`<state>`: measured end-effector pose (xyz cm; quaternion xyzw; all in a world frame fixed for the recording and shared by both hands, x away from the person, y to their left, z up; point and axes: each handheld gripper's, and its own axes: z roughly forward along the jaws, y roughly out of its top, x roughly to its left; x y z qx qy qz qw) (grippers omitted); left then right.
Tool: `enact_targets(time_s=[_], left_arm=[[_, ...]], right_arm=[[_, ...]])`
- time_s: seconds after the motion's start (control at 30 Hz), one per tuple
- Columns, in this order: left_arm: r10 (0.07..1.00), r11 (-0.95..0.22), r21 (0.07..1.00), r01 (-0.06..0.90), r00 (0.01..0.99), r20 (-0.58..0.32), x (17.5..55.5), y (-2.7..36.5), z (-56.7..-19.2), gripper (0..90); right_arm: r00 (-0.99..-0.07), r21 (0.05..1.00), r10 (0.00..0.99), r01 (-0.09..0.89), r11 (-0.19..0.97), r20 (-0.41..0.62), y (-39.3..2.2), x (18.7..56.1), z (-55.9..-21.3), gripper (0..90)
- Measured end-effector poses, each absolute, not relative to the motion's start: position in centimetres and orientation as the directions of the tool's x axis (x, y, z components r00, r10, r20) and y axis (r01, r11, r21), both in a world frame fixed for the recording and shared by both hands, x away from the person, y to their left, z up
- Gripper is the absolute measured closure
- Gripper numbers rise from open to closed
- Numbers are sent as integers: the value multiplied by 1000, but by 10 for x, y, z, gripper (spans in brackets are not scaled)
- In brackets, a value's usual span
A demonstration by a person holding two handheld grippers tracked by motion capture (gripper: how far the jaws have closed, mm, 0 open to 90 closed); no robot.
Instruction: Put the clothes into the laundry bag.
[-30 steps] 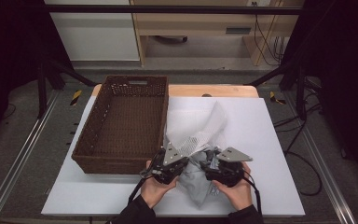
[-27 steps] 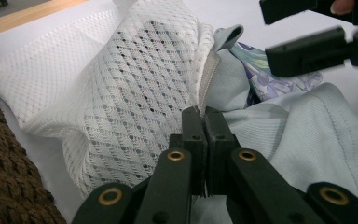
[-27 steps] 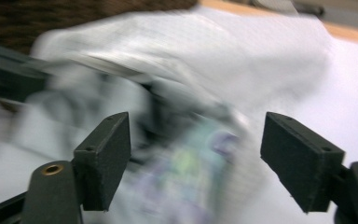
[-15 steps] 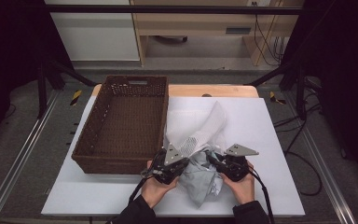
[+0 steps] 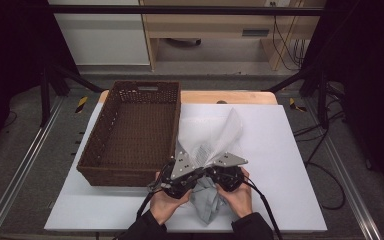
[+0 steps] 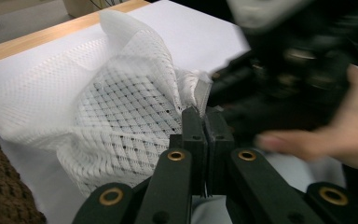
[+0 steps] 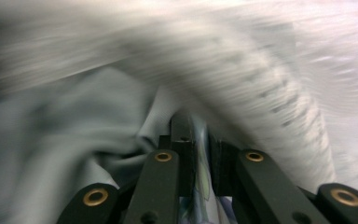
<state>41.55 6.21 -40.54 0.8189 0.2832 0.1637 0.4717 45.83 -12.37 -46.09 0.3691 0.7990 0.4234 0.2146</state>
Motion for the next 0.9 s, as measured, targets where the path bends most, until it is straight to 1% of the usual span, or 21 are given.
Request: enact_targets(time_s=[0.07,0.13,0.23,0.33,0.5,0.57,0.7,0.73,0.8,0.83,0.9], left_arm=[[622,-410,853,322,783,4,417,61,-411,884],[625,-411,846,341,781,-11,420,60,-417,884],[633,-422,835,354,774,-8,424,59,-424,883],[641,-416,835,360,767,-11,426,60,-426,881],[656,-402,838,368,755,-17,429,62,-426,881],[658,-400,839,370,753,-18,430,63,-426,882],[659,-397,841,367,752,-17,429,63,-426,882],[658,-397,841,367,753,-18,429,64,-425,882],[655,-395,843,364,755,-19,429,64,-425,883],[652,-394,844,363,758,-22,429,64,-424,883],[645,-392,847,359,764,-25,427,64,-423,883]], right_arm=[[-574,837,818,429,339,-37,-130,466,-464,815],[-546,842,836,427,330,-51,-133,465,-463,776],[-546,845,835,411,341,-71,-138,456,-459,652],[-569,864,822,407,296,-14,-147,444,-448,485],[-650,876,758,390,284,44,-155,421,-433,272],[-672,864,738,406,299,61,-151,417,-434,217],[-682,819,731,427,382,15,-130,422,-452,170],[-678,807,735,439,396,9,-125,425,-459,184],[-663,785,749,463,411,-1,-118,431,-468,290],[-656,780,755,465,418,-13,-117,433,-469,392],[-637,778,771,487,398,5,-118,434,-465,674]])
